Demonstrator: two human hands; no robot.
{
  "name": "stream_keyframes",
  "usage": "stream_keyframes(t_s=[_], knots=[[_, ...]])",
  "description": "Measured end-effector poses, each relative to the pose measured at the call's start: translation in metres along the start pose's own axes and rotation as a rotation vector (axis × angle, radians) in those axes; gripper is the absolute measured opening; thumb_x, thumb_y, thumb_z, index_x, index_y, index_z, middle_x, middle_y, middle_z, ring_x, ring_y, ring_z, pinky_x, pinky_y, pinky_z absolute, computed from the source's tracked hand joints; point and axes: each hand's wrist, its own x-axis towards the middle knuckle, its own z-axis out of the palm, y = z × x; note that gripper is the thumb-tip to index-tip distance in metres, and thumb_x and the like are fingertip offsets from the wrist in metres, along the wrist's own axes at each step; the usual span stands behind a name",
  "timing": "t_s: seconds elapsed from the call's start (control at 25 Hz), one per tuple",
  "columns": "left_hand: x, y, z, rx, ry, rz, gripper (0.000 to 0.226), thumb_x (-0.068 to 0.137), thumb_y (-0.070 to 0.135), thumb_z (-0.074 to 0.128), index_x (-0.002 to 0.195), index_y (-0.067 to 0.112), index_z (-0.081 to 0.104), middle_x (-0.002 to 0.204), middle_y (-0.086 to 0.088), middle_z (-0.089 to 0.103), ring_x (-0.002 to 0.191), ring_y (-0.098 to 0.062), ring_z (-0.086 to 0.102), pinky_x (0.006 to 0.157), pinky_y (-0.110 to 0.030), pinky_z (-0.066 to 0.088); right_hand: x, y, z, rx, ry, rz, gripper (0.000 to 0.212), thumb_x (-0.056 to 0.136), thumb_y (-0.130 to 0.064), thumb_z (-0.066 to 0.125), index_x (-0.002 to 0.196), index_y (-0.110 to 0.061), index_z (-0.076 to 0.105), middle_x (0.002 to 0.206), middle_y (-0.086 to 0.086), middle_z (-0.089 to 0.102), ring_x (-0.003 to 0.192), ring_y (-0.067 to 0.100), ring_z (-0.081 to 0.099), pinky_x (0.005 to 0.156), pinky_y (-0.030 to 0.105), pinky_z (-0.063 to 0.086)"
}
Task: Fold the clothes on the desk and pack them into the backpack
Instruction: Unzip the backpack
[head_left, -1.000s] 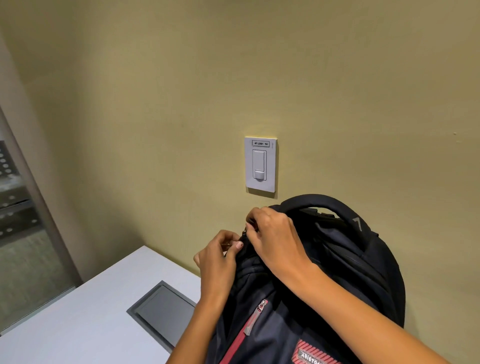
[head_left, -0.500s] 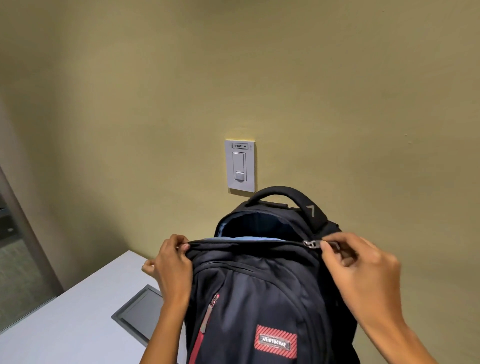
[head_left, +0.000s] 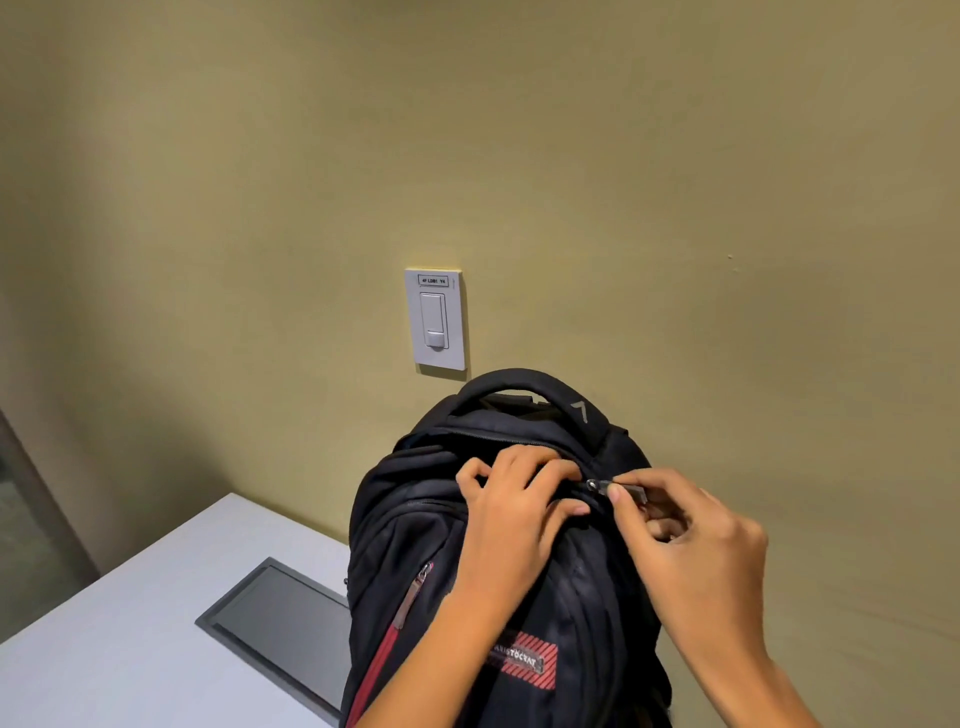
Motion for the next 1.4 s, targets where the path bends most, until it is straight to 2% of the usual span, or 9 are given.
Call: stream_keyframes(t_s=[0.12,0.32,0.44,0.56,0.76,0.92,1.04,1.2,1.4], knots=[[-0.001,0.000,-0.008,0.068,0.039,0.030,0.006,0.091,0.039,0.055,0.090,0.033,0.056,0.093,0.018,0.057,0.102,-0.007,0.051,0.080,-0.032,0.019,-0.004,0.014,-0.009,0.011,-0.018,0.176,0.018,0.076,-0.015,0.079,0.072,-0.029,0.068,0.053,-0.013,0.061,0.051,0.006,0.062,0.055,0.025,0.049],[0.000,0.001,-0.025,0.114,0.077,0.004,0.011,0.090,0.034,0.051,0.084,0.030,0.059,0.084,0.018,0.060,0.097,-0.007,0.054,0.080,-0.034,0.019,-0.036,0.051,-0.014,-0.072,-0.179,0.451,0.022,0.079,-0.015,0.077,0.064,-0.026,0.066,0.048,-0.009,0.060,0.051,0.008,0.060,0.053,0.012,0.044],[-0.007,0.001,-0.031,0.124,0.090,0.009,0.012,0.090,0.032,0.051,0.082,0.030,0.060,0.083,0.018,0.061,0.094,-0.007,0.055,0.080,-0.034,0.019,-0.062,0.070,-0.015,-0.146,-0.301,0.607,0.023,0.081,-0.016,0.076,0.062,-0.025,0.065,0.052,-0.006,0.064,0.054,0.005,0.060,0.050,0.014,0.044],[-0.015,0.000,-0.037,0.116,0.109,-0.006,0.013,0.091,0.033,0.052,0.082,0.029,0.060,0.084,0.019,0.061,0.093,-0.007,0.054,0.080,-0.035,0.021,-0.077,0.084,-0.016,-0.202,-0.364,0.668,0.022,0.080,-0.015,0.075,0.062,-0.021,0.064,0.058,-0.005,0.065,0.060,0.007,0.061,0.047,0.013,0.037],[-0.032,0.004,-0.042,0.076,0.073,-0.046,0.012,0.090,0.036,0.054,0.083,0.029,0.060,0.085,0.019,0.060,0.091,-0.008,0.053,0.078,-0.035,0.022,-0.093,0.093,-0.014,-0.324,-0.486,0.689,0.023,0.084,-0.014,0.071,0.064,-0.020,0.059,0.066,-0.005,0.064,0.063,0.005,0.057,0.051,0.016,0.040],[-0.052,0.005,-0.056,0.027,0.090,-0.087,0.010,0.089,0.035,0.061,0.081,0.029,0.060,0.084,0.020,0.058,0.090,-0.005,0.051,0.079,-0.034,0.020,-0.100,0.076,-0.018,-0.342,-0.339,0.384,0.007,0.087,-0.011,0.067,0.090,-0.017,0.065,0.092,-0.004,0.062,0.084,0.014,0.059,0.070,0.024,0.044],[-0.077,0.008,-0.071,-0.041,0.082,-0.074,0.011,0.089,0.035,0.060,0.080,0.028,0.059,0.084,0.022,0.057,0.089,-0.002,0.051,0.081,-0.032,0.020,-0.094,0.046,-0.024,-0.122,-0.210,0.072,0.014,0.093,-0.017,0.059,0.106,-0.016,0.065,0.105,-0.009,0.059,0.099,0.005,0.055,0.086,0.011,0.037],[-0.121,0.008,-0.087,-0.077,0.029,-0.090,0.012,0.091,0.041,0.055,0.084,0.032,0.054,0.087,0.022,0.056,0.090,0.000,0.050,0.078,-0.034,0.021,-0.103,0.018,-0.019,0.103,-0.394,-0.045,0.034,0.099,-0.032,0.044,0.123,-0.020,0.064,0.122,-0.016,0.060,0.120,0.000,0.053,0.101,0.015,0.038],[-0.183,0.001,-0.109,0.018,-0.095,-0.134,0.020,0.094,0.043,0.048,0.080,0.030,0.055,0.083,0.023,0.054,0.091,0.000,0.050,0.081,-0.033,0.022,-0.144,0.034,-0.013,0.069,-0.565,-0.202,0.032,0.100,-0.032,0.044,0.123,-0.026,0.065,0.124,-0.017,0.060,0.124,0.003,0.049,0.107,0.022,0.034]])
